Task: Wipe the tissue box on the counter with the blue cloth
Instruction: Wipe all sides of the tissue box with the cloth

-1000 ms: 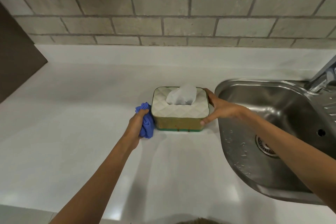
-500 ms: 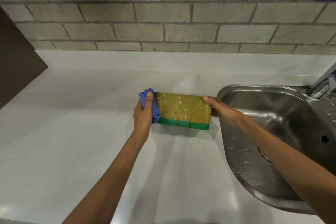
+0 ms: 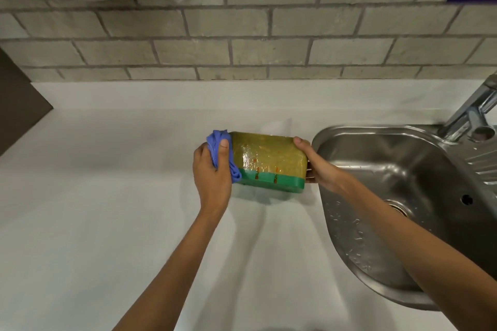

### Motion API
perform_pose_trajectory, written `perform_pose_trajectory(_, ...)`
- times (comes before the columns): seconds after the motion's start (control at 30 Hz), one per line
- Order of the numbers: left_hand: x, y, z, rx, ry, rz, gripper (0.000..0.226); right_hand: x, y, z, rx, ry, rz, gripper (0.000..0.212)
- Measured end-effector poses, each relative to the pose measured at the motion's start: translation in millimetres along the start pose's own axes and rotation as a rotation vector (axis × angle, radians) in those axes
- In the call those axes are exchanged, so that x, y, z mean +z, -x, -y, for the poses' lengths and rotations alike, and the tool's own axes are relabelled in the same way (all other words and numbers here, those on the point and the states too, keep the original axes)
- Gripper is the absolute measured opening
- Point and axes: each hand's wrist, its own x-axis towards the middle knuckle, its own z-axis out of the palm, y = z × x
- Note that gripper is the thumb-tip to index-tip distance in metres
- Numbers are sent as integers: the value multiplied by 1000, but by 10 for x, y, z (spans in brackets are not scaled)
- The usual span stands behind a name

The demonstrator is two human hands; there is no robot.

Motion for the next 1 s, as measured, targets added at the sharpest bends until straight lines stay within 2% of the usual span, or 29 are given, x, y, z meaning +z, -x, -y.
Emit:
perform_pose_trajectory(0.07, 17, 224, 12, 116, -50, 6, 20, 28, 8, 8, -5, -30, -18, 65)
perform_pose_trajectory(0.1, 39, 337, 28, 140, -105, 17, 28, 43, 14, 12, -10, -45, -26, 68)
perform_pose_trajectory(0.17, 98, 496, 84, 145, -253, 29, 42, 75, 40, 19, -10, -55, -38, 81)
perform_pose_trajectory(0.27, 204, 568, 128, 136, -435, 21, 44, 100, 62, -4, 9, -40, -67, 108)
perform_pose_trajectory(0.37, 361, 576, 62, 145, -544, 10, 47, 135, 72, -35, 23, -60, -90, 118)
perform_pose_trajectory(0.43, 474, 614, -15, 196, -612, 44, 48, 156, 86, -24, 36, -72, -93, 114)
perform_pose_trajectory(0.53, 532, 720, -81, 372, -775, 125, 50, 169, 106, -13, 27, -63, -108, 102)
perform_pose_trajectory(0.63, 398, 696, 24, 519, -847, 185, 47, 174, 126, -10, -9, -59, -124, 79)
perform_pose_trajectory(0.67, 341, 632, 82, 520, -843, 158, 46, 173, 122, -14, -22, -64, -132, 70)
perform_pose_trajectory(0.73, 233, 479, 112, 363, -775, 103, 49, 172, 115, -12, -40, -57, -154, 63)
perform_pose_trajectory(0.8, 226, 335, 111, 197, -702, 6, 50, 201, 104, -8, -47, -37, -159, 70)
perform_pose_trajectory(0.87, 320, 312, 56, 161, -682, -34, 52, 255, 118, 10, -60, -34, -167, 79)
perform_pose_trajectory(0.93, 436, 396, -55, 240, -705, 6, 52, 285, 132, 26, -72, -49, -175, 93)
perform_pose_trajectory(1.0, 465, 520, -100, 396, -787, 74, 53, 273, 131, 24, -82, -61, -183, 97)
